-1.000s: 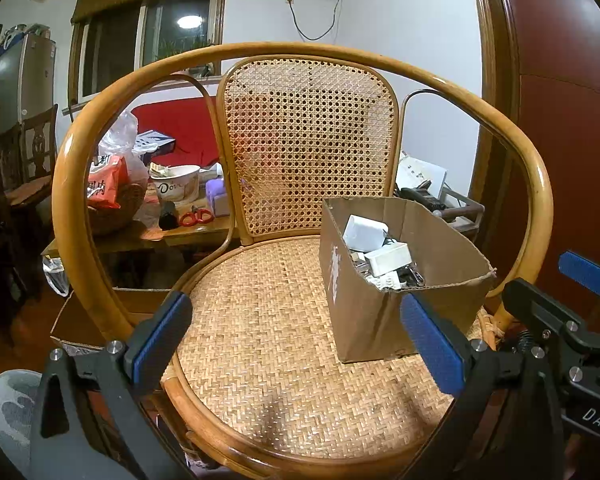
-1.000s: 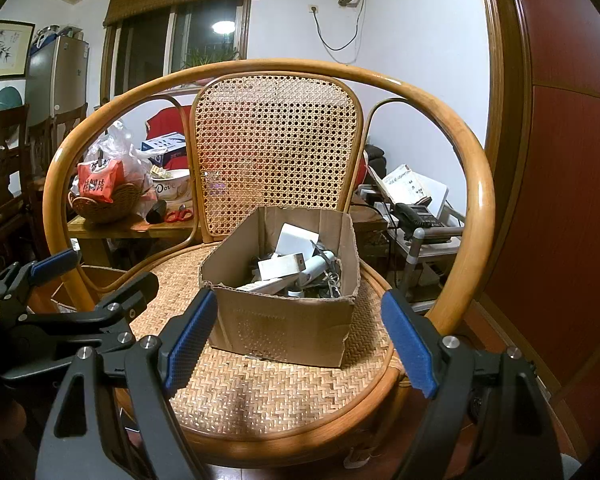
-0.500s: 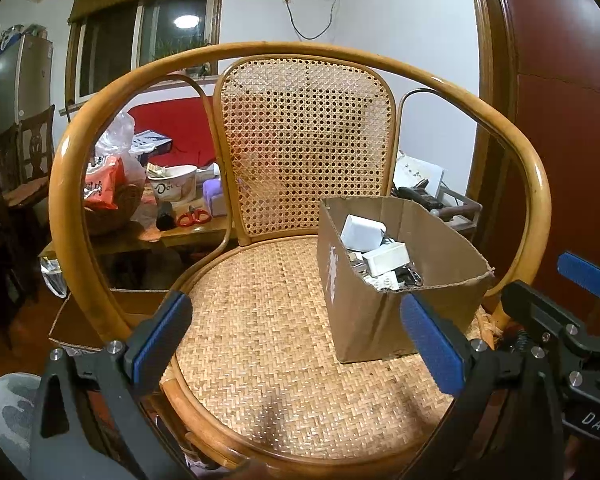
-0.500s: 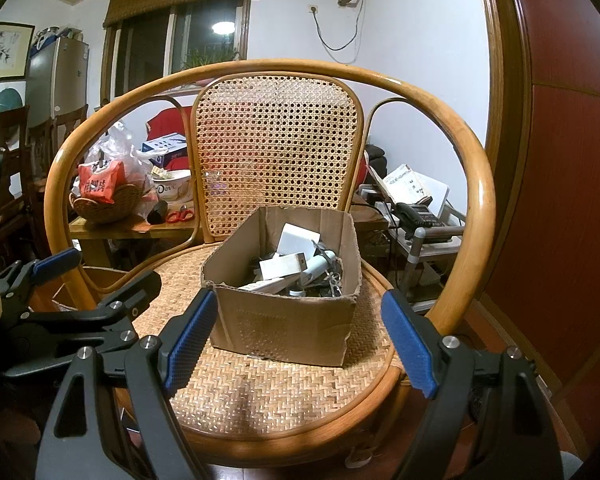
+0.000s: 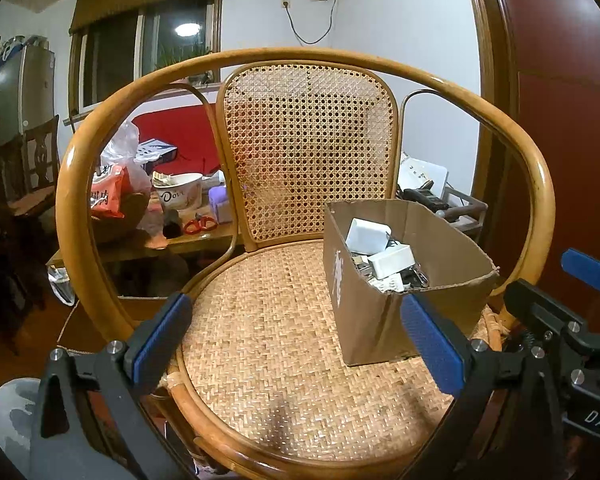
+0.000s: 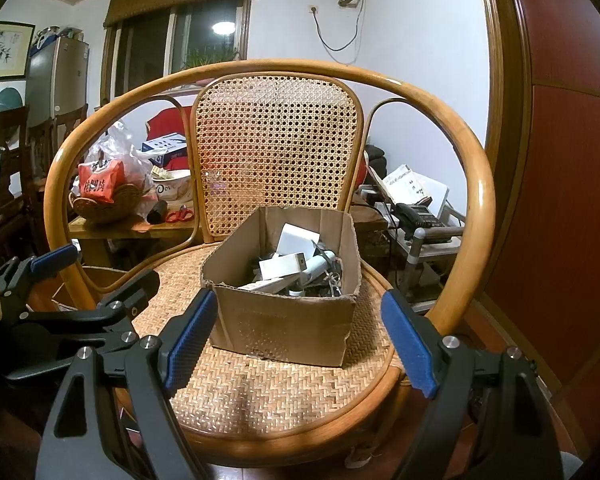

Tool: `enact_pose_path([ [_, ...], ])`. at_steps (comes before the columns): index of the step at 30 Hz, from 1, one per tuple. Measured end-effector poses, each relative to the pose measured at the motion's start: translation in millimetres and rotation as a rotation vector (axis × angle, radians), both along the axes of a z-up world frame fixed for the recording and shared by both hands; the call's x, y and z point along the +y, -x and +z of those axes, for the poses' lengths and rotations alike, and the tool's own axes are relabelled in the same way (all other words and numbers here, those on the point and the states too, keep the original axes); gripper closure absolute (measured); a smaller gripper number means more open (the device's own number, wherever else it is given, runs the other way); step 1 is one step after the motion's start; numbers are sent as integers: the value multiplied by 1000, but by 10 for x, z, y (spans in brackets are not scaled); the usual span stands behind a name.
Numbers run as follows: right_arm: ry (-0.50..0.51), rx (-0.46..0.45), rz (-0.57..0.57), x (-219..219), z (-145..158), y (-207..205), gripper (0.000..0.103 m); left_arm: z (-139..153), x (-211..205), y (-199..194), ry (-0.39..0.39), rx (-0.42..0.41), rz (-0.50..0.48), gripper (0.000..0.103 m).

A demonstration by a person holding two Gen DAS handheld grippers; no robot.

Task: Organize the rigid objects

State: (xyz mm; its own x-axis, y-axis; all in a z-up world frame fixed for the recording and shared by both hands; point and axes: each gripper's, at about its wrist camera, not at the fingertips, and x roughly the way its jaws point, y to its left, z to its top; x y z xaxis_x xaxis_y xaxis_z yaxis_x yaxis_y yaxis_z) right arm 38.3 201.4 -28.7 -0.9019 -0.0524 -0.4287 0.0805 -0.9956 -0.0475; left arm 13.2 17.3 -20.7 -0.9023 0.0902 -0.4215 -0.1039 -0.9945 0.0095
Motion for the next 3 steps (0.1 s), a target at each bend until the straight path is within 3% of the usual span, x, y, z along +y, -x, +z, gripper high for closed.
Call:
enact_pose_path([
  [3, -4, -1, -2, -8, 0, -2, 14, 14, 19, -34, 30, 30, 22, 0],
])
